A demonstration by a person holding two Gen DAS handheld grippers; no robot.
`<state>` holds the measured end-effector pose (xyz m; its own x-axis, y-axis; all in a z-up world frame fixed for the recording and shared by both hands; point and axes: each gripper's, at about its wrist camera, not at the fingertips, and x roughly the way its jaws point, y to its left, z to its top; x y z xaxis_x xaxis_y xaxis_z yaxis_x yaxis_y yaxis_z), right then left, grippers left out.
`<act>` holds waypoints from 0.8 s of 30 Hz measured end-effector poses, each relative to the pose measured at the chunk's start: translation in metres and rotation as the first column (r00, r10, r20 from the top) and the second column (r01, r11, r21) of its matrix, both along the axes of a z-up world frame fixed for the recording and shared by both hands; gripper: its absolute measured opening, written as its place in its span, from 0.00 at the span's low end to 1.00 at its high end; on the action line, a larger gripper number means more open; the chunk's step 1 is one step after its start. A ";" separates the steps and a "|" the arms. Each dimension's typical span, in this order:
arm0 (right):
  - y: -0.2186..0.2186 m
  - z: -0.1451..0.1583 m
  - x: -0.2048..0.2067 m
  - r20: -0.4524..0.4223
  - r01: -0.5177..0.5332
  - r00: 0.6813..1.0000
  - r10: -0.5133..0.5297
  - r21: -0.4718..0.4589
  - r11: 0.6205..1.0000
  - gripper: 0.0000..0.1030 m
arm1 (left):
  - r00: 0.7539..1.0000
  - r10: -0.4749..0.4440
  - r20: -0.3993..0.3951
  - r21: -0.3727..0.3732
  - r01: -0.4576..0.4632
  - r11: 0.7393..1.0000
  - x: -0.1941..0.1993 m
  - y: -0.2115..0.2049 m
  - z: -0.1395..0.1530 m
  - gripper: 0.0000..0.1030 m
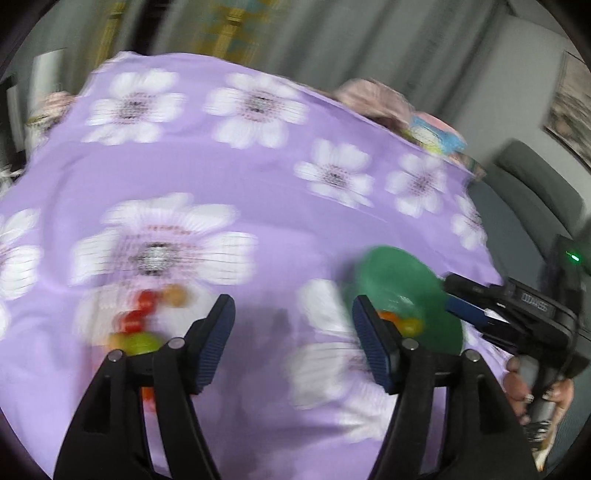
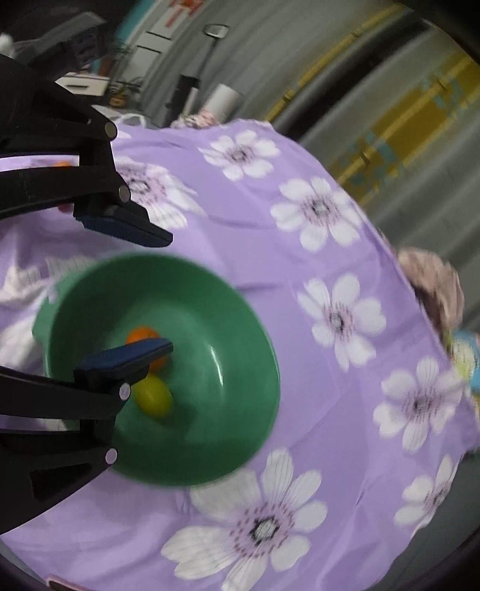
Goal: Organize fruits
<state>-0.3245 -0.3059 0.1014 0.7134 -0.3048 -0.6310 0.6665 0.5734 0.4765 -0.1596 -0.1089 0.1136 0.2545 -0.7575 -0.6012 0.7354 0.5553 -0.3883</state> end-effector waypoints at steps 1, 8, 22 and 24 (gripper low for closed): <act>0.005 0.000 0.007 -0.002 -0.029 1.000 0.029 -0.001 1.000 0.51 | 0.999 0.041 -0.002 0.013 -0.041 0.999 0.011 0.015 -0.004 0.69; 0.064 -0.022 0.089 -0.064 -0.283 0.957 0.282 0.000 0.959 0.51 | 0.955 0.284 -0.088 0.055 -0.280 0.958 0.064 0.072 -0.032 0.69; 0.151 -0.093 0.180 -0.120 -0.564 0.808 0.576 0.126 0.816 0.51 | 0.913 0.380 -0.151 0.079 -0.372 0.925 0.088 0.098 -0.043 0.69; 0.157 -0.098 0.186 -0.144 -0.571 0.800 0.582 0.116 0.813 0.48 | 0.910 0.384 -0.157 0.078 -0.376 0.923 0.089 0.099 -0.044 0.69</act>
